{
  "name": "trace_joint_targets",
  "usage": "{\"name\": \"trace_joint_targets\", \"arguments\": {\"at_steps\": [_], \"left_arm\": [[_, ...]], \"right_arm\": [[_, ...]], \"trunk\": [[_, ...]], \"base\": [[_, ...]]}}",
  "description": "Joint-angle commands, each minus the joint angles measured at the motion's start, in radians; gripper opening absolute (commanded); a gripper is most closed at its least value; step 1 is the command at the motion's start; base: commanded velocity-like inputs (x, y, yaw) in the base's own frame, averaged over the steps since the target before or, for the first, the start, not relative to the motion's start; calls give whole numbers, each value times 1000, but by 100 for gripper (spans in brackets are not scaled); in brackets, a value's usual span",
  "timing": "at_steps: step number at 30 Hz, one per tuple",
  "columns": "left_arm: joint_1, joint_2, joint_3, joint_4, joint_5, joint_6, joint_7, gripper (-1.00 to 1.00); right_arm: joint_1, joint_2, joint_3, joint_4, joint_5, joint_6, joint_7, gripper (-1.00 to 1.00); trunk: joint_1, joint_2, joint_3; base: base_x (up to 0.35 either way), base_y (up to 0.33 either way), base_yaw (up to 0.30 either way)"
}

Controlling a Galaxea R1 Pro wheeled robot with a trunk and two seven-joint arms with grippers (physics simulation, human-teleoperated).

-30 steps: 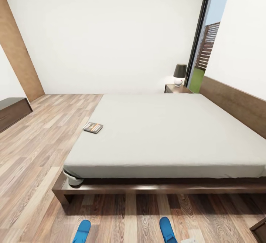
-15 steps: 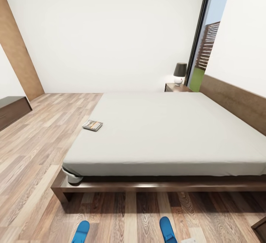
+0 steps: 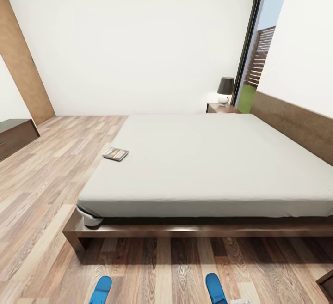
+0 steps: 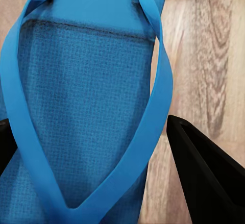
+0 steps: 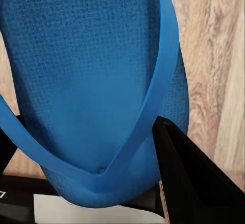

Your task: In the bedroom, move the book from the bed onto either nightstand, and place the two sandals side by side next to the bed.

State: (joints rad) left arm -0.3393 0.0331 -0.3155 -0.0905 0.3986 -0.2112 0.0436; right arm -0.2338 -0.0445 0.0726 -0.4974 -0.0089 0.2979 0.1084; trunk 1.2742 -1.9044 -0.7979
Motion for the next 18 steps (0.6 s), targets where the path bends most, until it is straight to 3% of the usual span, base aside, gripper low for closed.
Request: {"name": "trace_joint_targets", "arguments": {"at_steps": [1, 10, 18], "left_arm": [[0, 0, -9, 0, 4, -2, 4, -100], [-1, 1, -8, 0, 5, 0, 3, -100], [-4, 1, -7, -4, 6, 63, 3, -100]], "right_arm": [[-3, -1, 5, -2, -3, 10, -8, -100], [-54, 2, 2, -2, -3, 24, -42, -100], [-86, 3, 1, -1, -3, 40, -45, -100]], "trunk": [[4, -8, -4], [38, -71, -32], [69, -127, -57]], "base": [[0, 0, 0], [0, 0, 0], [0, 0, 0]]}}
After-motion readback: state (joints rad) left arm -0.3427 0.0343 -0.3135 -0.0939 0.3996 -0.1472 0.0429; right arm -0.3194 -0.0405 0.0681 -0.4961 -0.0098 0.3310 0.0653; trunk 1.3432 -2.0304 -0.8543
